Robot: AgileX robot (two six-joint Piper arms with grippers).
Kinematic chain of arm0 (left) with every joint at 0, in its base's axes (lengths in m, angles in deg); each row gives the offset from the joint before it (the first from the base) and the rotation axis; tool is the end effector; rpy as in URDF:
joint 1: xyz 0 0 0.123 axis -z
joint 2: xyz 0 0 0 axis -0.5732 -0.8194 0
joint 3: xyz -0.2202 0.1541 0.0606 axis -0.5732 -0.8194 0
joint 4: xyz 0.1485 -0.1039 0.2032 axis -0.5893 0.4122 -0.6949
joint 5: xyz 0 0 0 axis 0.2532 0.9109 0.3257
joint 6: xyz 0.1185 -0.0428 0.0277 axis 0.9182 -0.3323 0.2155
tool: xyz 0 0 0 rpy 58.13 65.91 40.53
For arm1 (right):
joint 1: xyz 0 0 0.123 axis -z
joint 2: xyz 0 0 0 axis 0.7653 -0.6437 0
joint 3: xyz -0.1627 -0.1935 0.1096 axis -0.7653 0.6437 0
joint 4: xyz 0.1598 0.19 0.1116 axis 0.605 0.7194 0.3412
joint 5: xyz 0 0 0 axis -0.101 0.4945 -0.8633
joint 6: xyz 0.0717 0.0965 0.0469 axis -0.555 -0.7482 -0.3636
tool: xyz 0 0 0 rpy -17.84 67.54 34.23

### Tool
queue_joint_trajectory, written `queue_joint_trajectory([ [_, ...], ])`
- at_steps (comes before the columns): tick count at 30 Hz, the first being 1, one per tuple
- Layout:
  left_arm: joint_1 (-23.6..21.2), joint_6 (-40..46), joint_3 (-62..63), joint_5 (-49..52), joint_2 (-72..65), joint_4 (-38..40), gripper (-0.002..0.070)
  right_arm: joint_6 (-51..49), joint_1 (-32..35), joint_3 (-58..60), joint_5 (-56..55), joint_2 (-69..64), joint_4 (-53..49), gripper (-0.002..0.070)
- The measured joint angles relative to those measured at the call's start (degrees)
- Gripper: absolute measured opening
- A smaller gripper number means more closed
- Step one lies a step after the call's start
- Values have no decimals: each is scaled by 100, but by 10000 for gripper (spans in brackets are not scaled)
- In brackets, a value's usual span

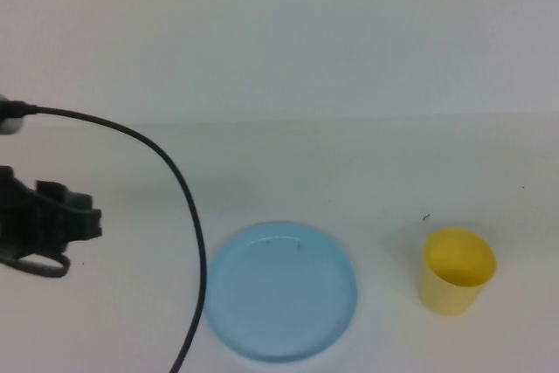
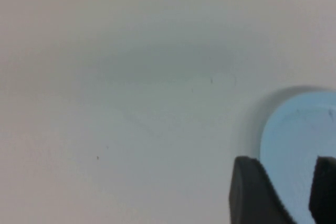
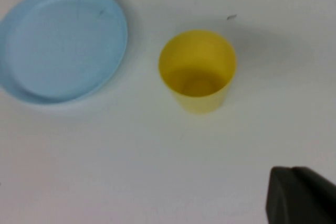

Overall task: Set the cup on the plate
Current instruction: Pick up the plate from the table

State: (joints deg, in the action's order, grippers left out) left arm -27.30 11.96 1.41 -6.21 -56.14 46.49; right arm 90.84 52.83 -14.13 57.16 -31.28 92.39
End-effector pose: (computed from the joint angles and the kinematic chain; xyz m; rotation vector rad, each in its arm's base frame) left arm 0.2673 -0.0564 0.2721 0.1552 2.2213 -0.2883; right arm 0.1940 0.0353 0.2915 -0.3938 2.3247 0.2846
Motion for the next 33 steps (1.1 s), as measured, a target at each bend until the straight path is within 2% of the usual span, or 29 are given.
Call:
queue_joint_trajectory([
  [5, 192, 771, 388, 470, -1039, 618, 338, 256, -151, -323, 224, -647, 40, 0],
  [10, 803, 688, 712, 443, -2003, 445, 337, 282, -640, -596, 233, -964, -190, 0],
  [13, 988, 448, 911, 392, -2586, 286, 337, 282, -847, -644, 233, -1090, -311, 0],
  [27, 1137, 172, 1912, 695, -4198, -34, 337, 282, -908, -644, 233, -1221, -554, 4],
  [33, 1133, 68, 2039, 680, -4445, -239, 300, 282, -908, -644, 233, -1265, -368, 90],
])
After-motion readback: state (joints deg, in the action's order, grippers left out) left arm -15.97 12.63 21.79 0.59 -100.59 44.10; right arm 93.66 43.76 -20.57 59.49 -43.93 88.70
